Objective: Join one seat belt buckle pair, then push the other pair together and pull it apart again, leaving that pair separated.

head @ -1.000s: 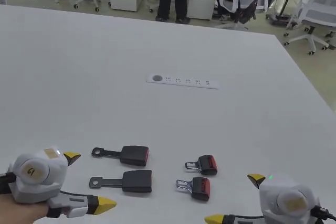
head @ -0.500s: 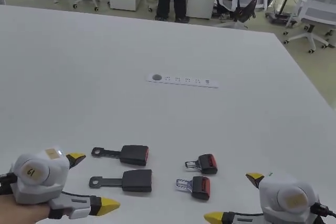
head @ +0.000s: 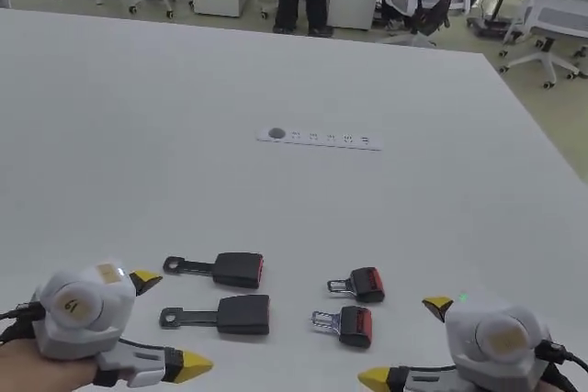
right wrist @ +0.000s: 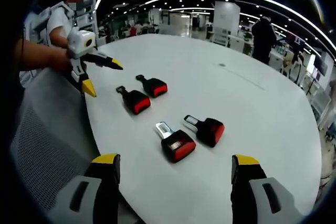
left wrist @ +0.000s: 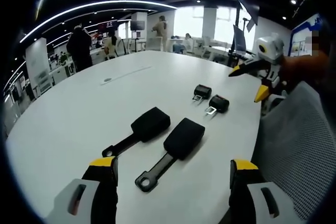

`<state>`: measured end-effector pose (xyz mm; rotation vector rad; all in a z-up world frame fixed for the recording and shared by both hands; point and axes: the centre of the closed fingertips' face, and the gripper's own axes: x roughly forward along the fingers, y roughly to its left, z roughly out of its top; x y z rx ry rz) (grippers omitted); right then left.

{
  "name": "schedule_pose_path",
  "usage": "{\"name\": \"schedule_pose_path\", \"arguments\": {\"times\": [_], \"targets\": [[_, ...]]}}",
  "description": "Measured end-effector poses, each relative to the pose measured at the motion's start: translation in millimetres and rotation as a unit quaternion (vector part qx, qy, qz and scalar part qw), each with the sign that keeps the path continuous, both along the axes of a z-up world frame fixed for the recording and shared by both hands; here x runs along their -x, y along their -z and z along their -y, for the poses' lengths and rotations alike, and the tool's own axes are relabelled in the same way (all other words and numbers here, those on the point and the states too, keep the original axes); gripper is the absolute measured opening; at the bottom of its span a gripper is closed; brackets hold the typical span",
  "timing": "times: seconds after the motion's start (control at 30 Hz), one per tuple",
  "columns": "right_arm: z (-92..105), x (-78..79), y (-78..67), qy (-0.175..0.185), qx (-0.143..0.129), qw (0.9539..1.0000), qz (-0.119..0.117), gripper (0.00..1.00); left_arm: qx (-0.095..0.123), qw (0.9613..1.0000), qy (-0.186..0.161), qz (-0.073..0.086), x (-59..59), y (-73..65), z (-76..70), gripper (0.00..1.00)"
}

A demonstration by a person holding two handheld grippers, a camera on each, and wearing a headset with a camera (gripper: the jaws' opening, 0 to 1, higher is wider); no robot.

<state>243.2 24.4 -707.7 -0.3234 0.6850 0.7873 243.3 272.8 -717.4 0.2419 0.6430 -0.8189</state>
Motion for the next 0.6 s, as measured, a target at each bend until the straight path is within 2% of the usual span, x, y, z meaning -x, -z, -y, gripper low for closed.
{"name": "schedule_pose_path", "arguments": {"times": [0.13,0.27,0.3,0.33,0.53,0.6], "targets": [[-3.0,-3.8,-0.2,-0.015,0.004,0.9999,-0.001,0.83,0.001,1.0,0.008,-0.003,-0.6,-1.6,6.1,0.84],[-6.2,-3.5,3.0,-0.034,0.014,0.9993,-0.008,0.73,-0.01,0.9994,0.03,-0.011,2.2,3.6,13.2,0.79],[-7.0,-2.9,3.3,-0.039,0.017,0.9991,-0.007,0.73,-0.013,0.9992,0.038,-0.008,2.7,4.3,14.8,0.77],[-7.9,-2.6,3.8,-0.042,0.018,0.9989,-0.008,0.72,-0.017,0.9985,0.052,0.006,1.5,3.2,18.1,0.76],[-15.7,-2.3,9.0,-0.072,0.021,0.9971,-0.013,0.6,-0.028,0.9972,0.068,-0.01,-3.8,12.2,20.9,0.72],[-17.7,-1.9,10.4,-0.079,0.024,0.9965,-0.012,0.58,-0.032,0.9967,0.074,-0.012,-5.3,13.9,24.2,0.72]]}}
